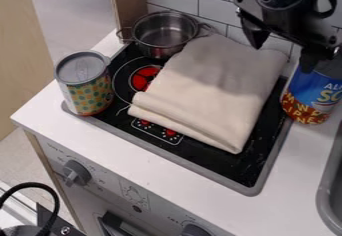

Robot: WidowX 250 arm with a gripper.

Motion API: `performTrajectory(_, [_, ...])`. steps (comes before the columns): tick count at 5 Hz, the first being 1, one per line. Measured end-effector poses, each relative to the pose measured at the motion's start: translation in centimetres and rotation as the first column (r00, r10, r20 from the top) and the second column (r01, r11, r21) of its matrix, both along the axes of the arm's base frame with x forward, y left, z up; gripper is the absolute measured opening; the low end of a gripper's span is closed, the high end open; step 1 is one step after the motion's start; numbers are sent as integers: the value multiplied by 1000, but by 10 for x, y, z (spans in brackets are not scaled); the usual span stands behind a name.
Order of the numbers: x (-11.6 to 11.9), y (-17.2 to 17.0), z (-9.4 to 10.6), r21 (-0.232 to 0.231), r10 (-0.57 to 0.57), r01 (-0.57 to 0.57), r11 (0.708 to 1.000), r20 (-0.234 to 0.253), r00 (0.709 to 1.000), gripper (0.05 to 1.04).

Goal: Moved the can on the bottom right side of the burner

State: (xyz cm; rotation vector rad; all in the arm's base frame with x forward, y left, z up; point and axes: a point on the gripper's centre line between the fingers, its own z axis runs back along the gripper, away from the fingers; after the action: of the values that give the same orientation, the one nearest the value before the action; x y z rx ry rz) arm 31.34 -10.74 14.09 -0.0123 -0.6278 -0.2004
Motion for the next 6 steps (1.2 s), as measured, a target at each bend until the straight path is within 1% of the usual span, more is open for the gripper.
performTrajectory(1, [12, -10, 14, -14, 2, -1, 1000, 50, 999, 999])
performTrajectory(2, [25, -19, 15, -8, 6, -5, 1000, 91, 996, 999])
performTrajectory(3, [36, -29, 14, -16, 28, -26, 1000, 122, 992, 999])
performTrajectory(4, [48, -39, 12, 5, 12, -13, 1000, 157, 987, 999])
performTrajectory(5, [58, -45, 7, 31, 2, -8, 999, 179, 984, 999])
performTrajectory(6, [65, -51, 5, 38, -11, 3, 999, 200, 980, 999])
